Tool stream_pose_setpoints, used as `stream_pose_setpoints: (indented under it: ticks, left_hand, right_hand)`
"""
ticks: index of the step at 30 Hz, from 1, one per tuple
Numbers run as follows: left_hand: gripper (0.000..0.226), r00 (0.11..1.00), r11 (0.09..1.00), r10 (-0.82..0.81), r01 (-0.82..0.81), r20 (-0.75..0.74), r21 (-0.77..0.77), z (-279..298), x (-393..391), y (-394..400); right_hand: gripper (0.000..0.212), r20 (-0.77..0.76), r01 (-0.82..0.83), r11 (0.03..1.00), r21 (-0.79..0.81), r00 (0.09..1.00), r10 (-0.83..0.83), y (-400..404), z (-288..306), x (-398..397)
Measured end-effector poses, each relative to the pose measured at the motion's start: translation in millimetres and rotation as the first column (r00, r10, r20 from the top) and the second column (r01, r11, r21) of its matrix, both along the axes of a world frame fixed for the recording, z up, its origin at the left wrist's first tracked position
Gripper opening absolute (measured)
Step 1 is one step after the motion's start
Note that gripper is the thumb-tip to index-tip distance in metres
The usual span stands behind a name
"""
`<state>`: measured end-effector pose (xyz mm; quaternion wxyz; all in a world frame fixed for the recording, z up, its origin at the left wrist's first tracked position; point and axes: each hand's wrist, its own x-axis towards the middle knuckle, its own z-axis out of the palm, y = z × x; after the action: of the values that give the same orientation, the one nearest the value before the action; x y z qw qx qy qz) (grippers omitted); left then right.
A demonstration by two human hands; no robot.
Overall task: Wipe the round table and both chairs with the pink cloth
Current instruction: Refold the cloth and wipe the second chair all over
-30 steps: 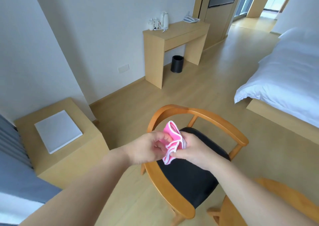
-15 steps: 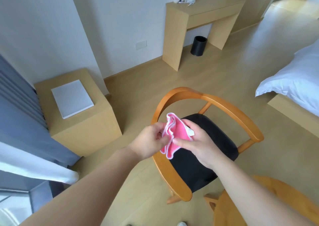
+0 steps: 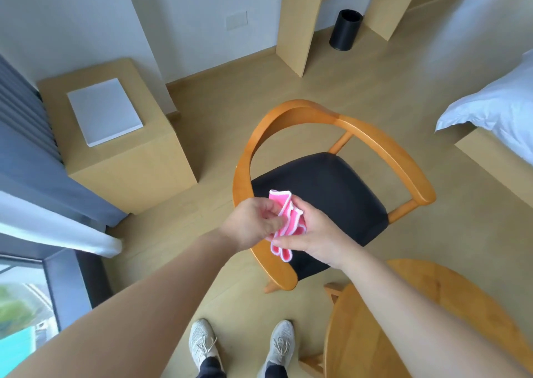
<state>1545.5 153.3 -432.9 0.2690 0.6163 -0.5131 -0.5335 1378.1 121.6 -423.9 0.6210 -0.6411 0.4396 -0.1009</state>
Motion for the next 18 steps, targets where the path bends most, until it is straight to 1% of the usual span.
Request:
stream_pose_setpoints:
  ticks: [1, 3, 6, 8, 10, 12, 14, 15, 16, 18]
  left_hand:
    - [0.002, 1.0, 1.0, 0.019, -0.019, -0.014, 0.018, -4, -3, 1]
    - [0.004, 1.0, 0.998, 0.026, -0.025, -0.014, 0.057, -15, -7, 4]
    - [0.017, 0.998, 0.992, 0.041, -0.048, 0.056, 0.12, -38, -8, 11]
    - [0.021, 0.99, 0.981, 0.093, -0.109, 0.106, 0.161, -57, -3, 20]
    - [0.017, 0.979, 0.954, 0.184, -0.198, 0.082, 0.223, -79, 3, 33]
    - [0.012, 0.956, 0.904, 0.295, -0.283, 0.014, 0.321, -104, 9, 48]
    - [0.013, 0.932, 0.843, 0.36, -0.31, -0.033, 0.44, -128, 10, 64]
    - [0.016, 0.935, 0.822, 0.354, -0.306, -0.011, 0.48, -140, 8, 71]
    - [0.018, 0.948, 0.817, 0.314, -0.302, 0.061, 0.491, -151, 7, 77]
    - [0.017, 0.944, 0.847, 0.18, -0.291, 0.276, 0.444, -169, 7, 87]
  right_hand:
    - [0.064, -0.023, 0.013, 1.0, -0.021, 1.0, -0.013, 1, -5, -3]
    - [0.058, -0.088, 0.014, 0.999, -0.052, 0.996, -0.019, 2, -16, -8]
    - [0.051, -0.12, -0.026, 0.998, 0.055, 0.992, 0.032, 1, -40, -20]
    - [0.049, -0.168, 0.03, 0.993, 0.111, 0.986, -0.01, -4, -59, -33]
    - [0.049, -0.254, 0.135, 0.984, 0.113, 0.962, -0.103, -10, -81, -44]
    - [0.055, -0.35, 0.221, 0.971, 0.091, 0.92, -0.177, -17, -105, -50]
    - [0.06, -0.41, 0.253, 0.965, 0.064, 0.889, -0.205, -22, -128, -51]
    - [0.061, -0.438, 0.245, 0.969, 0.044, 0.876, -0.201, -23, -140, -49]
    - [0.062, -0.47, 0.226, 0.974, 0.021, 0.862, -0.19, -22, -150, -47]
    - [0.064, -0.533, 0.146, 0.989, -0.025, 0.835, -0.137, -16, -169, -41]
